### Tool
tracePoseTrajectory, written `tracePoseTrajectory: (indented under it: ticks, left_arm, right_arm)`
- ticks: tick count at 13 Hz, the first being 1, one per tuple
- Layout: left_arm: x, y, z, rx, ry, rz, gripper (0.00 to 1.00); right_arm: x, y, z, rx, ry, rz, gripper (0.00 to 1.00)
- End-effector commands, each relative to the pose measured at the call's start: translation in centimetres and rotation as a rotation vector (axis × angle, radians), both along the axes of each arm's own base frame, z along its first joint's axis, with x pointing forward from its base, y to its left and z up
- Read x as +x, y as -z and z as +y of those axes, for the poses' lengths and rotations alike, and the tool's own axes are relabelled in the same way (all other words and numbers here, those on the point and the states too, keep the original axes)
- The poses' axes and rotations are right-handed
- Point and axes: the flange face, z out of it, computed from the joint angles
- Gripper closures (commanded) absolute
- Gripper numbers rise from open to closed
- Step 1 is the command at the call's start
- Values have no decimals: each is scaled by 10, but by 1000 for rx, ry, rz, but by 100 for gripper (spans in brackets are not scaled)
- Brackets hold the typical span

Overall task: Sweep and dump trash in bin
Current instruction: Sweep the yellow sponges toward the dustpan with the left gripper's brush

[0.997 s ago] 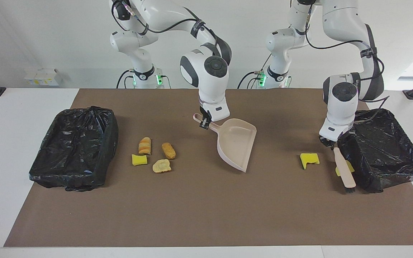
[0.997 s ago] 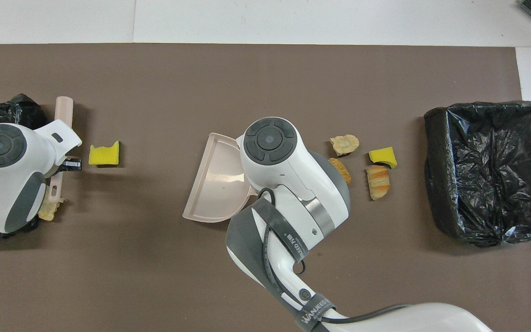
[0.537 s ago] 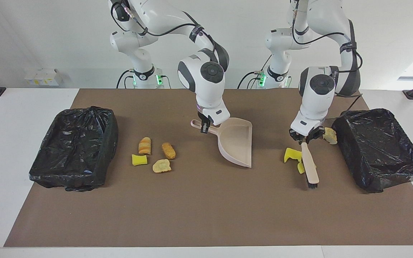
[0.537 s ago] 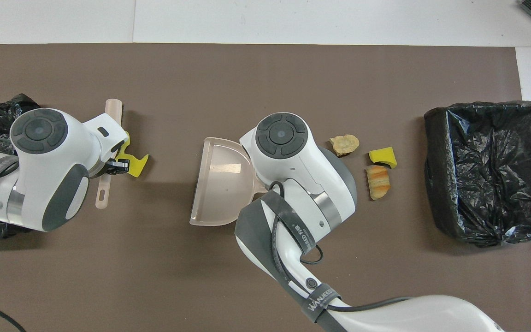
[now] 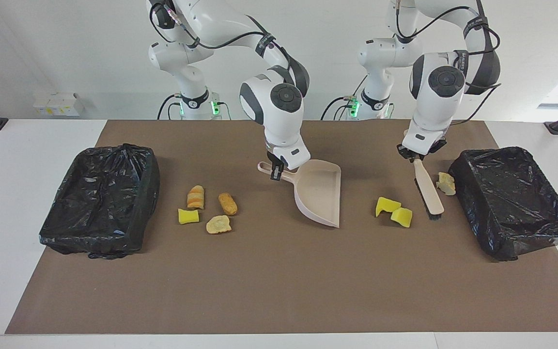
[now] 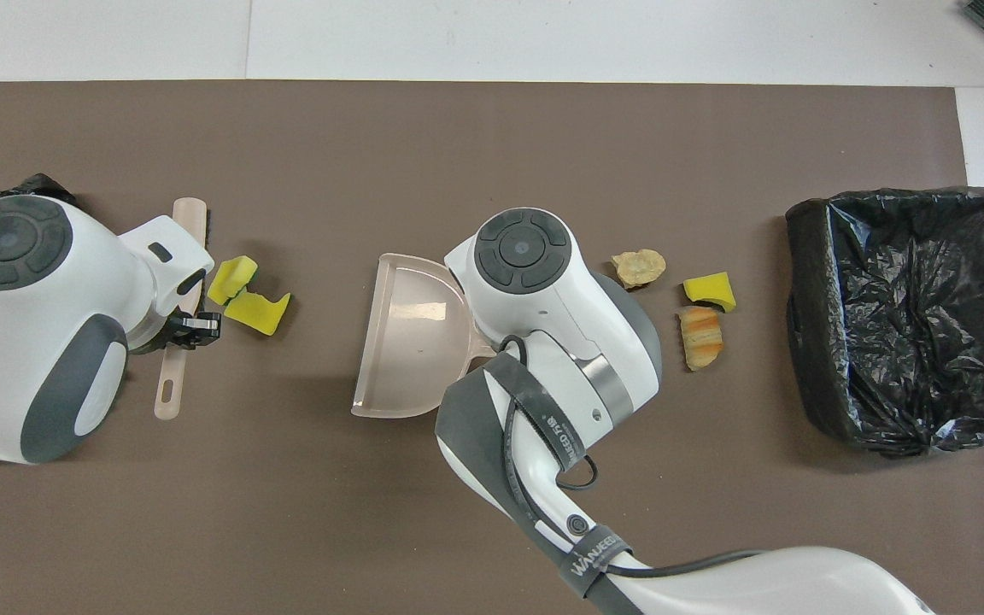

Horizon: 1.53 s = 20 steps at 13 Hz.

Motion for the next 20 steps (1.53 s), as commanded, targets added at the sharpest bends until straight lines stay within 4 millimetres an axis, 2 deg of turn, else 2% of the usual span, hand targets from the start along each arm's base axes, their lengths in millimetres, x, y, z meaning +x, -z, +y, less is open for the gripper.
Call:
tracePoseTrajectory:
  ticks: [1,2,4,6,8,11,13,14,16,17,18,20]
  left_arm:
    - [-46,19,47,51,-57,-35,100]
    - [-55,24,60,55,-71,-50,100]
    - [-61,22,73,159,-19,-43,100]
    - [-73,49,77,210,19,4,100]
    - [-78,65,79,191,29,-9,100]
    - [-76,83,75,163,29,-33,100]
    - [-72,85,51,96,-40,-71,100]
    - [-69,83,29,65,-26,-81,100]
    - [-64,73,4,44,2,-101,100]
    - [-60,59,-15,41,31,-121,100]
    - [-53,41,-20,47,27,-122,100]
    - [-35,-9,-19,21,-16,-130,100]
  right_arm:
    - [-8,-1,-1,9,18,6,100]
    - [-11,-2,2,8,12,7,100]
    - [-16,0,4,4,9,14,100]
    - [-15,0,3,7,11,10,100]
    - [-14,0,2,8,13,11,100]
    - [-11,0,-1,8,17,11,100]
    - [-10,-1,-4,-7,7,11,100]
    - [-9,-1,-5,-9,9,12,100]
    - [-9,-1,-7,-19,11,20,100]
    - [-12,-3,-4,-27,10,24,100]
    - [-15,-5,0,-37,6,20,100]
    - [-14,0,-4,-35,11,10,100]
